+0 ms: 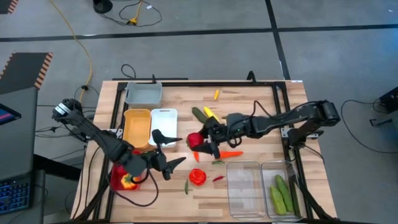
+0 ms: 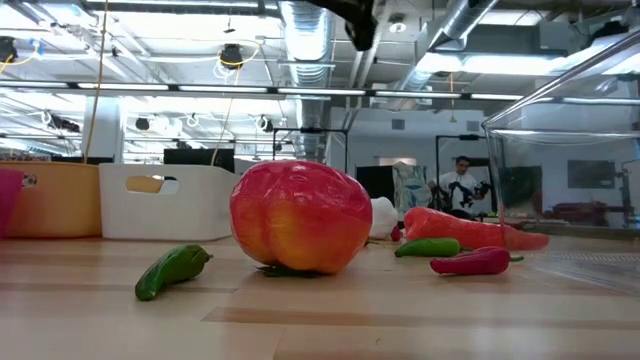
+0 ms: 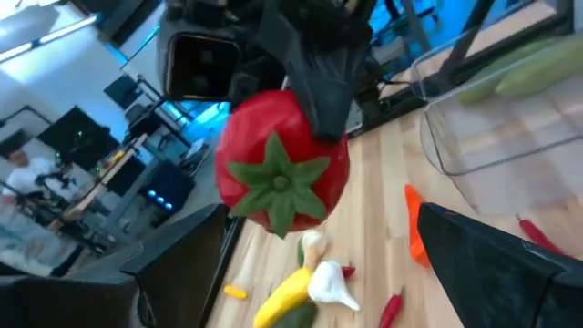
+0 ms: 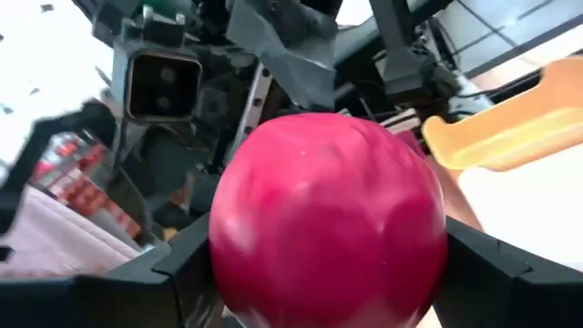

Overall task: Sort produce into baskets
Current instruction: Put the red tomato into the red bin

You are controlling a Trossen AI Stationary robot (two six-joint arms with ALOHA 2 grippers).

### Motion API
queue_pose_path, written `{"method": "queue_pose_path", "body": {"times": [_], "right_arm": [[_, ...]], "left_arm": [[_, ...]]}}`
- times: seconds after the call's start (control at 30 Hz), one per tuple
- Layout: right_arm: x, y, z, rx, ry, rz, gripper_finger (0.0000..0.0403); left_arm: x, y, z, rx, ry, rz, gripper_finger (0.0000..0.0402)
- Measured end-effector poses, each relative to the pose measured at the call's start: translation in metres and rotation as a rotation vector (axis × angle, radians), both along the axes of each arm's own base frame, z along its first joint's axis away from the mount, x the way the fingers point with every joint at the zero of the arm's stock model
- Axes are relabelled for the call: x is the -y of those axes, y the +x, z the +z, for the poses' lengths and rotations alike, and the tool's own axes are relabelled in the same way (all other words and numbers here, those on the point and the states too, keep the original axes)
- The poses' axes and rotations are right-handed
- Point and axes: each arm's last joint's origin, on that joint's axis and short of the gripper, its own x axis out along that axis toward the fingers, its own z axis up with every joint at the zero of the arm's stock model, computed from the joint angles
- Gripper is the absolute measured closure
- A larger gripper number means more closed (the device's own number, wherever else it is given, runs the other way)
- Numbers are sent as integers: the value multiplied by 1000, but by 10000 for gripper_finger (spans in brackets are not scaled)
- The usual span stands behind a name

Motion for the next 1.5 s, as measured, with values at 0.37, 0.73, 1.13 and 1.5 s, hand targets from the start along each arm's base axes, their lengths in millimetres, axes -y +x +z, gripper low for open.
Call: {"method": "queue_pose_path", "body": {"times": [0.37,0.73,1.13,1.5], "right_arm": [[-5,10,-7,24,92,3,81],[-14,8,-2,79,74,31,81],[-14,8,-3,76,73,29,81],[-13,8,-3,76,73,28,65]], "left_arm": [[-5,7,6,44,-37,-57,49],[-27,20,7,65,-131,-76,49],[-37,26,7,67,-178,-111,54],[-37,26,8,68,-167,-115,140]]}}
